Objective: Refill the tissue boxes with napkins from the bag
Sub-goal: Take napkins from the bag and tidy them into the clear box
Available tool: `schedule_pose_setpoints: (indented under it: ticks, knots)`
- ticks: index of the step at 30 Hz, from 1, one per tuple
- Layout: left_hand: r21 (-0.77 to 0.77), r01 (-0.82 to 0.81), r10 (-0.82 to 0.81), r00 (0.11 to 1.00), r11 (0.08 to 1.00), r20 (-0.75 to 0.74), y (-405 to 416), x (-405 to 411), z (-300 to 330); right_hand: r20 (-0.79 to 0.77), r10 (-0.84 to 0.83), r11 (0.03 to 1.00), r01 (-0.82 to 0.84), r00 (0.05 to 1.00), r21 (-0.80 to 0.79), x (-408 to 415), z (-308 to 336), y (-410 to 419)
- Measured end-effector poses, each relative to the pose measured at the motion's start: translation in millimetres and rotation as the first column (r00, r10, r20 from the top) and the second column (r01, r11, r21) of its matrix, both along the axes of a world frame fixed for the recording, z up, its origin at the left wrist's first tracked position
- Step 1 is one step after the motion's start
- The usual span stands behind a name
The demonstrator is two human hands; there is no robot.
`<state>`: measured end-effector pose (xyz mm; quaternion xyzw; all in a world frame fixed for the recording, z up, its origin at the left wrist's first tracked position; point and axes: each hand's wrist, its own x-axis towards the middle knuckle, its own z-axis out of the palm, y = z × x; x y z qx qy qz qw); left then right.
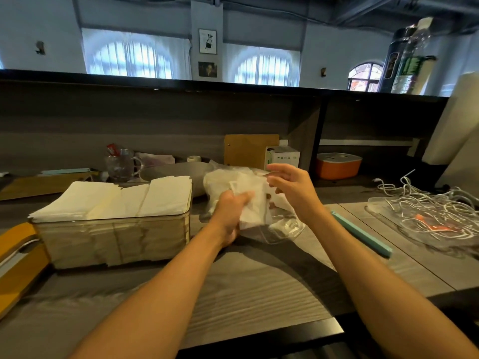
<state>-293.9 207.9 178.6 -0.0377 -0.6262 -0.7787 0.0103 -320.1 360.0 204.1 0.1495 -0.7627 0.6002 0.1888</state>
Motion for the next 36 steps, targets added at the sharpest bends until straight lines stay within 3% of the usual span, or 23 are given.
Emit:
schedule_pose_setpoints:
  ticks: [2,5,8,11,16,18,20,23,25,28,36]
  knots:
    - [0.085,-0.182,0.187,0.981,0.98,-0.059,-6.6,-3.7,3.6,0.135,-0.06,0.996,0.068,0.989,-0.061,-1.0,-2.4,-1.5]
    - [-0.008,-0.363,0.358,0.921,0.932,-0.153,-9.7,-1.6,2.4,0.38,-0.129,0.978,0.055,0.916,0.2,-7.9,-16.2,-9.2]
    - [-0.088,-0.451,0.439,0.89,0.888,-0.125,-12.0,-8.0,-3.9,0.37,-0.242,0.915,0.084,0.897,0.395,-3.0,-21.6,-18.1]
    - [-0.101,-0.434,0.439,0.898,0.895,0.026,-15.2,-18.6,-6.8,0.34,-0.259,0.88,0.075,0.904,0.47,4.7,-19.3,-26.5]
    - [-0.075,-0.411,0.416,0.906,0.909,0.081,-17.9,-27.8,-13.6,0.456,-0.104,0.95,-0.047,0.884,0.308,11.4,-24.8,-36.5]
    - [-0.039,-0.395,0.397,0.912,0.918,0.107,-17.1,-27.6,-14.1,0.477,0.052,0.931,-0.216,0.877,0.295,7.9,-53.3,-24.5]
    - [0.009,-0.351,0.346,0.928,0.936,0.139,-13.7,-23.7,-12.8,0.487,-0.092,0.949,-0.072,0.869,0.308,-5.9,-52.1,-27.0]
    - [0.073,-0.265,0.251,0.954,0.961,0.164,-9.8,-23.7,-14.5,0.408,-0.002,0.98,-0.079,0.913,0.181,-6.1,-50.9,-28.4]
    - [0.075,-0.21,0.197,0.968,0.975,0.156,-6.9,-19.7,-13.3,0.494,-0.047,0.999,0.038,0.868,0.027,-8.6,-26.5,-42.7]
    - [0.065,-0.154,0.143,0.979,0.986,0.148,-4.6,-18.5,-14.6,0.338,-0.141,0.98,0.084,0.931,0.179,-17.8,-31.6,-41.0]
    - [0.157,-0.13,0.108,0.984,0.979,0.142,4.4,-16.7,-15.7,0.273,-0.133,0.98,0.086,0.953,0.178,-10.2,-24.6,-28.8]
